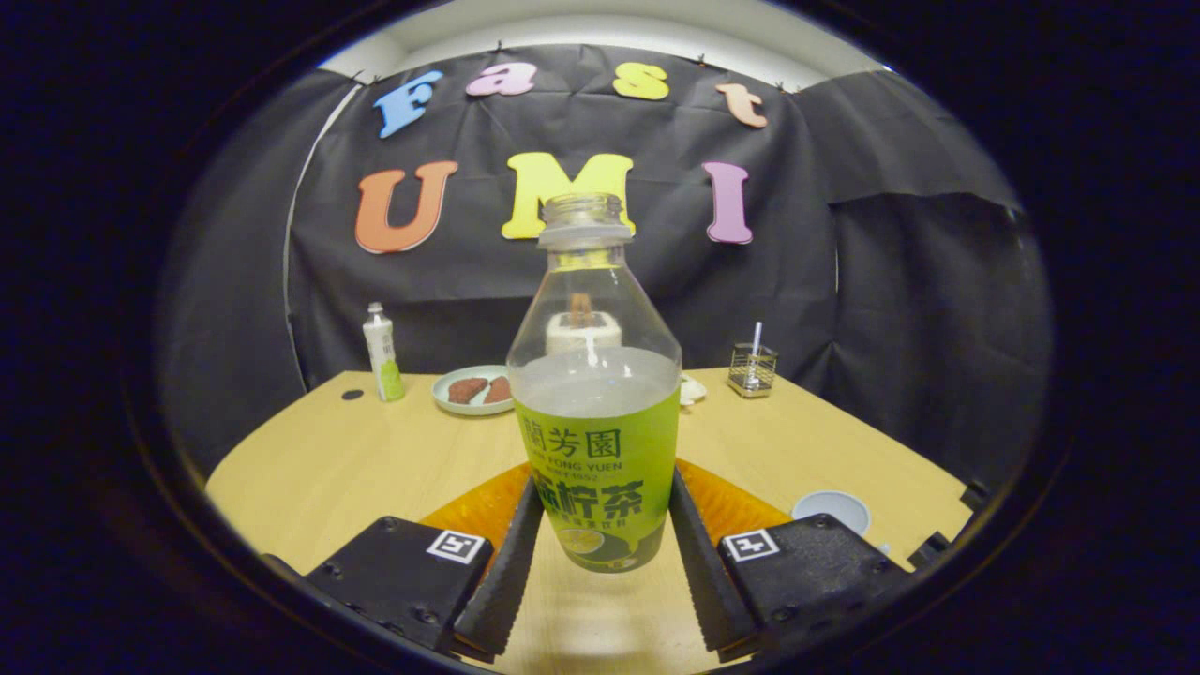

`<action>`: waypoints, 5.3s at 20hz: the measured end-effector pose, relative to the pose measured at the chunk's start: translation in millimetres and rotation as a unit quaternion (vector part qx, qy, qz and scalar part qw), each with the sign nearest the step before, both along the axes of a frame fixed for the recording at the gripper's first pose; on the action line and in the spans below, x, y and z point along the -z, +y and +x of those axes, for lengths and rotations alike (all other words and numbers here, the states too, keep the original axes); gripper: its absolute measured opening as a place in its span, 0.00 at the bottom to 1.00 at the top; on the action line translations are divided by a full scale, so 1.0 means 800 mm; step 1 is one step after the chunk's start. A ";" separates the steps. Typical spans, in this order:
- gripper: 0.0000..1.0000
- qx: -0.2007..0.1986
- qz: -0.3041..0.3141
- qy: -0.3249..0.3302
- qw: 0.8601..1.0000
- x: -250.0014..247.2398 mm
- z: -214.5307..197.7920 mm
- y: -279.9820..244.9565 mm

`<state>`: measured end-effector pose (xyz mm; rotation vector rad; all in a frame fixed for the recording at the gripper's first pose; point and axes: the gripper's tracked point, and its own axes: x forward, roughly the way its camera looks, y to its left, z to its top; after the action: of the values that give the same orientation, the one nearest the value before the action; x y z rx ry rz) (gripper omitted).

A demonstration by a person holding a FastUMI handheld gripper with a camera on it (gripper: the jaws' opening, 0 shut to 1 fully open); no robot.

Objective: Take the bottle from table, then pour the juice into the cup, finally place the bottle on the coaster

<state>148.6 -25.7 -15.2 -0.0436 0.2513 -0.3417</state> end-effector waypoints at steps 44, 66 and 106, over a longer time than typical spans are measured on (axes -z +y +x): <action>0.98 -0.047 0.054 0.028 0.997 0.035 0.138 -0.041; 0.98 -0.044 -0.007 -0.010 0.999 -0.004 -0.009 -0.014; 1.00 -0.079 -0.005 -0.133 0.988 -0.020 -0.196 0.027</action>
<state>-8.3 -4.2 1.0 -0.0264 -0.0180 -0.1878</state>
